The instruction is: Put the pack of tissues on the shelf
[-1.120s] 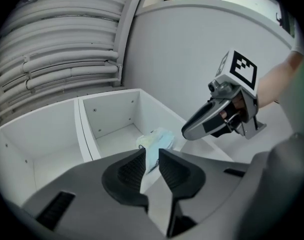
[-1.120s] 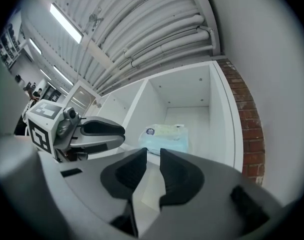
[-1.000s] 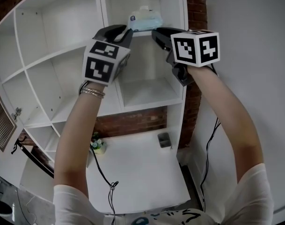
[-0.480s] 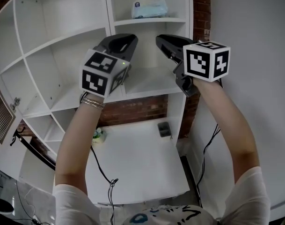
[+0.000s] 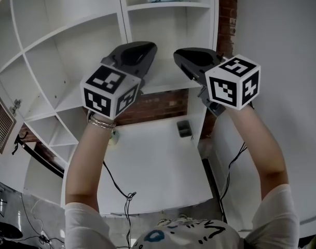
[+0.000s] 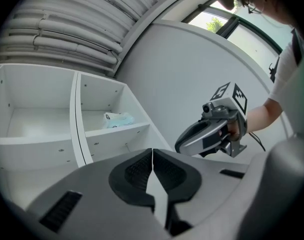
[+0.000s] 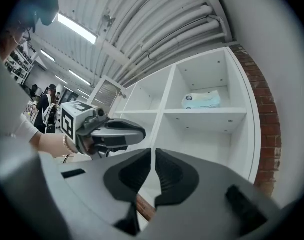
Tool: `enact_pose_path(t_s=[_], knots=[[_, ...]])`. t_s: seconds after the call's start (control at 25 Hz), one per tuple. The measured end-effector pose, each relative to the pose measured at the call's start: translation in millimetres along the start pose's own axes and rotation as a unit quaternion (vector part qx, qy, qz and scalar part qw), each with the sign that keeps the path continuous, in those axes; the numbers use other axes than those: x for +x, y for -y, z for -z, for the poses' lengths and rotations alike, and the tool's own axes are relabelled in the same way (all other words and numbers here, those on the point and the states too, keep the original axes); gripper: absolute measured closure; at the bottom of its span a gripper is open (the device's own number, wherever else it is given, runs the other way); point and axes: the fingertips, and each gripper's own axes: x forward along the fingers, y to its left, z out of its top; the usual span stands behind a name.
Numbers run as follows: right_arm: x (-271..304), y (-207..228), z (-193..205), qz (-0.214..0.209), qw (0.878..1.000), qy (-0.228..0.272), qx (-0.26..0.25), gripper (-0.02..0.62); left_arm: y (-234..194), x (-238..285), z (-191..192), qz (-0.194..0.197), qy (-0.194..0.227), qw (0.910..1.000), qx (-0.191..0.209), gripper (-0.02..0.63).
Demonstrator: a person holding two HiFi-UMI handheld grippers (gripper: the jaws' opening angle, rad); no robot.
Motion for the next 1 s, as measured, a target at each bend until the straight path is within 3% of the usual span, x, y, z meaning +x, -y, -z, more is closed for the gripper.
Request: enact_pose_path(t_s=[0.48, 1.0], knots=[[-10.0, -43.3, 64.8, -0.037, 0.999, -0.013, 0.024, 0.552, 51.4, -20.3, 53.8, 0.044, -0.023, 0.9983, -0.03, 0.584], [-26.9, -69.0, 119.5, -0.058, 0.997, -0.03, 0.039, 0.552, 99.9, -33.7, 110.1, 0.087, -0.048, 0.9891, -0.109, 0.586]])
